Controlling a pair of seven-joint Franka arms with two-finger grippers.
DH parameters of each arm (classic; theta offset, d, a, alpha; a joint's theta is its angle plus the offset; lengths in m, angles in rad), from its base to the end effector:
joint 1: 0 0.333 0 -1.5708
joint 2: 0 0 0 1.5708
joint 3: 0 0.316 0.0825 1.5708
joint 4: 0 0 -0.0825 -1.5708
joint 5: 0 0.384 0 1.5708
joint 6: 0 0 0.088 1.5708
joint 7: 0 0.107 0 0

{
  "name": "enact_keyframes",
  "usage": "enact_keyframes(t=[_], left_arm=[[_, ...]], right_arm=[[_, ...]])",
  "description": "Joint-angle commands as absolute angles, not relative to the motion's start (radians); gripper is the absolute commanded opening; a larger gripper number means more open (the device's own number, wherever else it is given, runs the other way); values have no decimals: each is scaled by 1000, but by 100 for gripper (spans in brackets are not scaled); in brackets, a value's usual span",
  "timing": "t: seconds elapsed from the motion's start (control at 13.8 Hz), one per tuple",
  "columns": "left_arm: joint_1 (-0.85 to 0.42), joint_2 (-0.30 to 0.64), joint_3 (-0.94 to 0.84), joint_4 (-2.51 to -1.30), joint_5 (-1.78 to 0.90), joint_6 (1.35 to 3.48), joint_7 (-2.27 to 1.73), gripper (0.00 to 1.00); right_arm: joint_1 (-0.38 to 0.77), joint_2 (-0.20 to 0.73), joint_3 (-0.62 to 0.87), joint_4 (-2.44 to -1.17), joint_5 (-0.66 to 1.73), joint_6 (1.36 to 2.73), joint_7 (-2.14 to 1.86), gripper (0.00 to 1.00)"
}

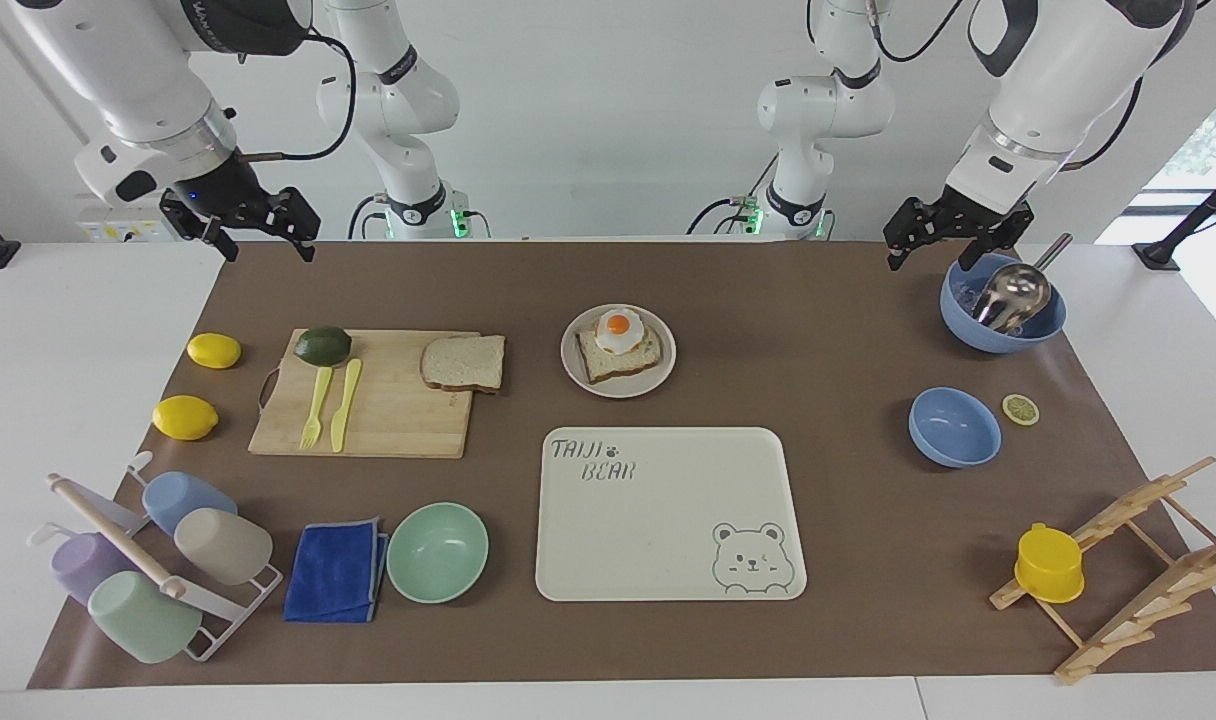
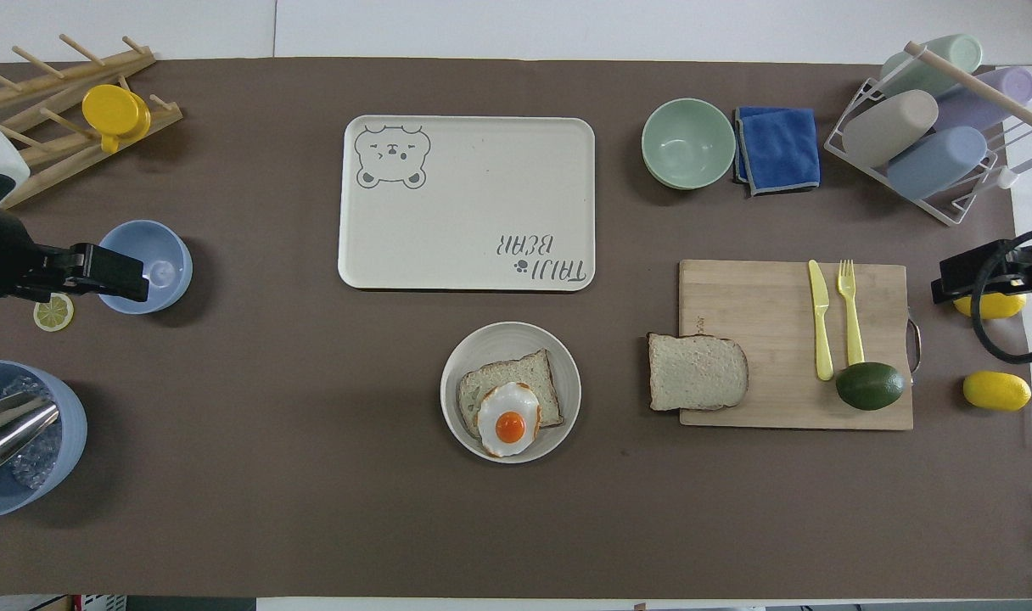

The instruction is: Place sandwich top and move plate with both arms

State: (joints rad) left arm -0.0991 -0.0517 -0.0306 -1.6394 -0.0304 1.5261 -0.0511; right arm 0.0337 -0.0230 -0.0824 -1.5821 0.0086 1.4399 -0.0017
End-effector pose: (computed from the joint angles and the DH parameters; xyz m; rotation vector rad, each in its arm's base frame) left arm 0.5277 -0.0727 0.6167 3.1144 -0.1230 -0.0997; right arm 0.5323 -0.0255 0.6211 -3.1218 0.0722 0.1860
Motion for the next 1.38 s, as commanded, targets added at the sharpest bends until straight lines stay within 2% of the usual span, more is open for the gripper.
enact_keyframes(t=[0.0,0.58,0.72,0.8,0.87,1.09,1.3], left_arm=[[-101,-69,-28,-1652,-17,1522,-46,100],[-101,-69,-28,-1652,-17,1522,-46,100],[-101,-69,-28,-1652,-17,1520,-46,100],[-101,-69,-28,-1652,-17,1522,-46,100],[-101,-69,-28,-1652,-17,1522,-46,100],[-101,-69,-28,-1652,-15,1522,-46,100],[-101,-69,-28,-1652,-17,1522,-46,100]], right_arm=[[29,-11,-78,-1565,5,1447,-9,100],[38,-46,-60,-1621,15,1456,-52,100],[113,-72,-3,-1715,-24,1564,7,100],[189,-71,1,-1751,-102,1616,70,100],[268,-48,2,-1775,-170,1637,140,100],[438,113,2,-1766,-291,1647,403,100],[491,263,3,-1764,-310,1713,611,100]])
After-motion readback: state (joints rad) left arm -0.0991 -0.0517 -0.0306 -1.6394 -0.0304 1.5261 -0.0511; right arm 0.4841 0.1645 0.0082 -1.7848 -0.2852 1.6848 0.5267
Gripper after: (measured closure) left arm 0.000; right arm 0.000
